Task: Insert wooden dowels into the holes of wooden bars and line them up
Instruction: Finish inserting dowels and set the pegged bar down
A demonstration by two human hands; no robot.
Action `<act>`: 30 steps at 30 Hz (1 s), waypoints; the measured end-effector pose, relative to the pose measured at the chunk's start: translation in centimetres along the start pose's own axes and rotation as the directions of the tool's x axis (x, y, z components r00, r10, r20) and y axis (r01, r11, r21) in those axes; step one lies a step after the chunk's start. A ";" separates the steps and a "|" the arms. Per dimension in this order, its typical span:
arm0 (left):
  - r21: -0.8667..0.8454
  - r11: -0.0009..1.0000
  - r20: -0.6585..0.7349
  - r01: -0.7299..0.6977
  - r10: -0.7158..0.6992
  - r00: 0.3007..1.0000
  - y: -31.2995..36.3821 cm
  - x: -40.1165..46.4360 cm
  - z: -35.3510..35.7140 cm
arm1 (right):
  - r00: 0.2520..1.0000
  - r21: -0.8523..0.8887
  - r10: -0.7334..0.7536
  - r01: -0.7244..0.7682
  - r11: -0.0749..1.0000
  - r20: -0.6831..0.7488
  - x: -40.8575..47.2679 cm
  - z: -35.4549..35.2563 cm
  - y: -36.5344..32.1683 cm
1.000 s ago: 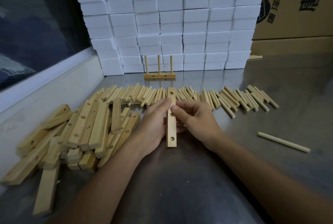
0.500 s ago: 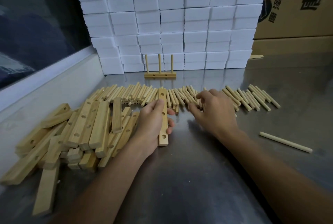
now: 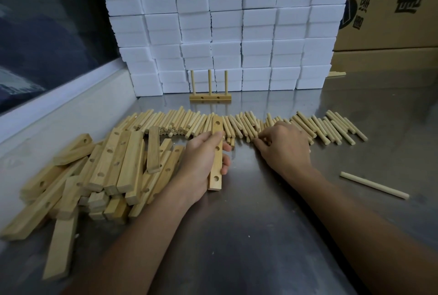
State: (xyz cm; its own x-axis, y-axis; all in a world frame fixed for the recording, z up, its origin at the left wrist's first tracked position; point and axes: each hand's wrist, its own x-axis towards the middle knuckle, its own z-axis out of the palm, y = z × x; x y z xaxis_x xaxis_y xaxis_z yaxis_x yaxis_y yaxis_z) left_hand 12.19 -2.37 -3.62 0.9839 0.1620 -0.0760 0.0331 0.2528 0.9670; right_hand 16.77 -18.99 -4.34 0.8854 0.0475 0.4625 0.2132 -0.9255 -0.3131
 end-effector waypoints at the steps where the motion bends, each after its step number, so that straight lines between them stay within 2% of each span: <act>1: 0.000 1.000 -0.001 0.001 -0.001 1.000 0.0 0.0 0.0 | 1.000 0.004 -0.002 0.002 1.000 -0.015 0.0 0.0 0.1; 4: -0.012 1.000 0.000 0.003 -0.003 1.000 0.0 0.0 -0.1 | 0.995 0.078 0.036 -0.029 0.997 -0.096 0.0 0.1 0.2; 7: -0.017 1.000 0.017 0.000 0.000 1.000 -0.1 0.2 -0.4 | 0.975 0.292 0.125 -0.068 0.954 -0.183 0.0 0.0 0.6; 10: 0.005 1.000 0.019 -0.014 0.014 1.000 -0.3 0.5 -0.8 | 0.967 0.635 0.195 -0.050 0.771 -0.161 -0.2 -0.5 1.0; 12: -0.007 1.000 -0.010 -0.020 0.020 1.000 -0.3 0.6 -0.9 | 0.976 0.769 0.188 -0.037 0.638 -0.109 -0.6 -0.9 1.0; 14: -0.045 0.999 -0.046 -0.027 0.025 0.999 -0.3 0.7 -0.9 | 0.990 0.833 0.135 -0.042 0.552 -0.039 -0.9 -1.3 0.6; 20: -0.123 0.992 -0.085 -0.022 0.012 0.996 -0.3 0.9 -0.9 | 0.998 0.833 -0.030 -0.027 0.552 0.052 -1.6 -1.5 -0.5; 23: -0.129 0.991 -0.084 -0.024 0.013 0.996 -0.3 0.9 -0.9 | 0.997 0.764 -0.065 0.009 0.645 0.044 -1.7 -1.3 -0.2; 26: -0.107 0.994 -0.043 -0.026 0.022 0.999 -0.4 0.7 -0.9 | 0.976 0.630 -0.213 0.193 0.752 -0.044 -2.0 -1.2 -0.5; 28: -0.090 0.995 -0.004 -0.044 0.044 0.999 -0.4 0.6 -0.8 | 0.937 0.546 -0.335 0.335 0.768 -0.103 -2.2 -1.3 -1.1; 30: -0.070 0.995 0.012 -0.069 0.070 0.997 -0.4 0.5 -0.8 | 0.907 0.500 -0.406 0.404 0.766 -0.111 -2.2 -1.1 -1.5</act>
State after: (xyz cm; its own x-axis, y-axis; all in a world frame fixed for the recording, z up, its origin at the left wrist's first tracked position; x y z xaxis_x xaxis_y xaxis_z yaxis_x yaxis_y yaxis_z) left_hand 12.51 -1.67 -4.24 0.9858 0.1678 -0.0049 -0.0475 0.3070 0.9505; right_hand 14.08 -18.15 -3.96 0.6706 0.3769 0.6390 0.7277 -0.5017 -0.4678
